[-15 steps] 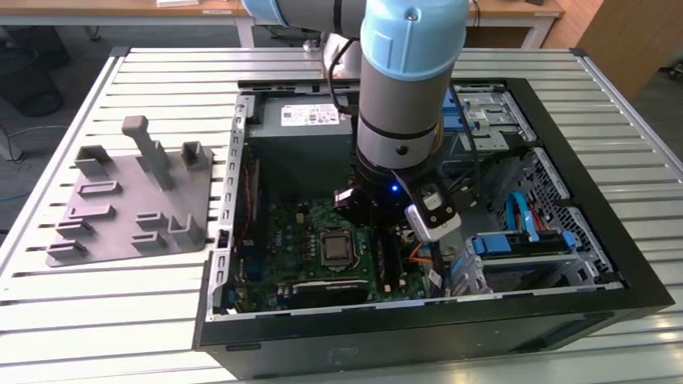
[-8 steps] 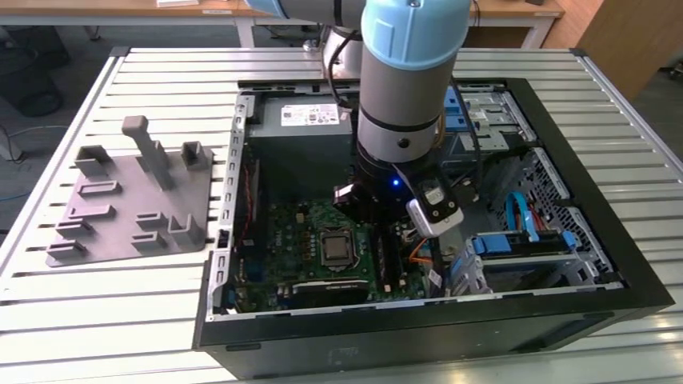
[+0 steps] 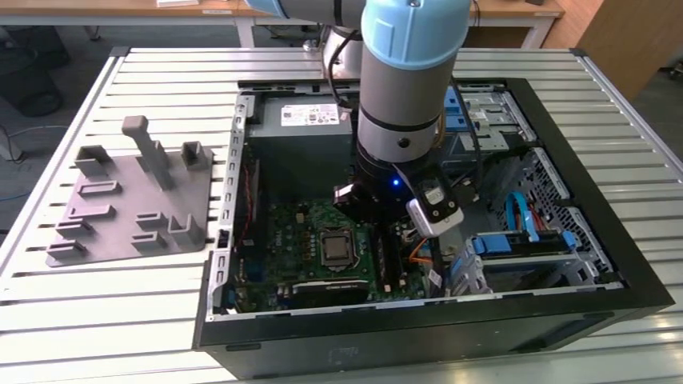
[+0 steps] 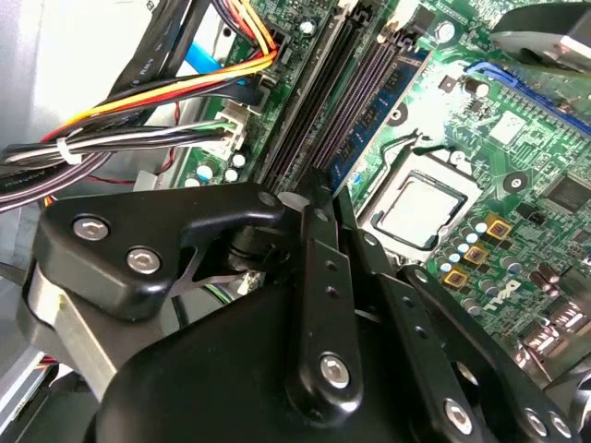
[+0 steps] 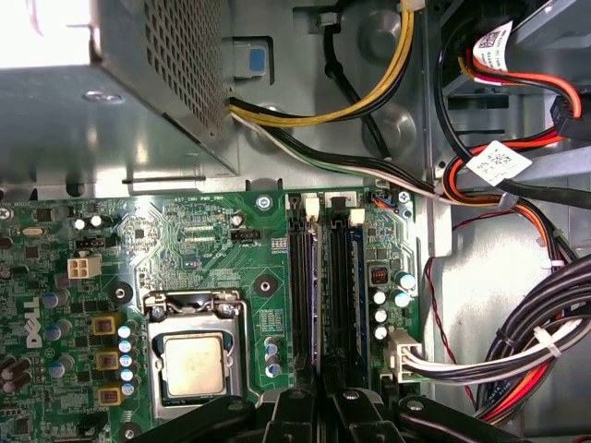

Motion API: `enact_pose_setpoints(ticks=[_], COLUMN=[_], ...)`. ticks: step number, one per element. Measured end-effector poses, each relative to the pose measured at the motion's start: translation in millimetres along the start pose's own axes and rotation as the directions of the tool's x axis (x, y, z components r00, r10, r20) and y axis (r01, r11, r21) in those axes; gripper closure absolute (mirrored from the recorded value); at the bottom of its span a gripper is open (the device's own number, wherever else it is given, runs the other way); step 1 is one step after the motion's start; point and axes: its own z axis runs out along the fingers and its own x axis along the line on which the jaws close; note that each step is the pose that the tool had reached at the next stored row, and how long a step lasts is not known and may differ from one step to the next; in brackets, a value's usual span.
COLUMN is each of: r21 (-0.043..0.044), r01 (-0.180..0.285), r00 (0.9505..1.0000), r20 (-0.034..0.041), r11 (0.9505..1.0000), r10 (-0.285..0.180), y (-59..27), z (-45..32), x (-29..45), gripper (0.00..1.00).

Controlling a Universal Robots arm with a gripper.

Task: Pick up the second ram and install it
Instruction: 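Insert the second ram into the second slot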

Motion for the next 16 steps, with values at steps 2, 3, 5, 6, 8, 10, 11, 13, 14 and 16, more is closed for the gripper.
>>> enact_pose_setpoints(ticks=[2,3,5,6,8,10,11,13,14,16], r21=[0.0022,0.0045,0.0086,0.0096,0.0103,0.0108,0.0109,0.0119,0.0126,0.0149], r01=[0.0,0.0,0.002,0.005,0.009,0.015,0.019,0.02,0.021,0.021], r00=[1.0,1.0,1.0,1.0,1.0,0.9999,0.9998,0.9998,0.9998,0.9998], r20=[0.0003,0.0004,0.0005,0.0005,0.0006,0.0007,0.0008,0.0008,0.0007,0.001], r11=[1.0,1.0,1.0,0.9999,0.9999,0.9998,0.9998,0.9997,0.9997,0.9997], r10=[0.0,0.0,-0.002,-0.005,-0.009,-0.015,-0.019,-0.02,-0.021,-0.021], y=[0.1,0.1,0.0,0.0,0.1,0.2,0.2,0.2,0.2,0.2], z=[0.1,0.1,0.2,0.4,1.4,2.8,3.5,4.1,4.2,4.6], x=[-0.1,-0.1,-0.1,-0.2,-1.3,-2.3,-2.3,-2.3,-1.9,-0.8], gripper=[0.86,0.86,0.86,0.86,0.86,0.86,0.86,0.86,0.86,0.86])
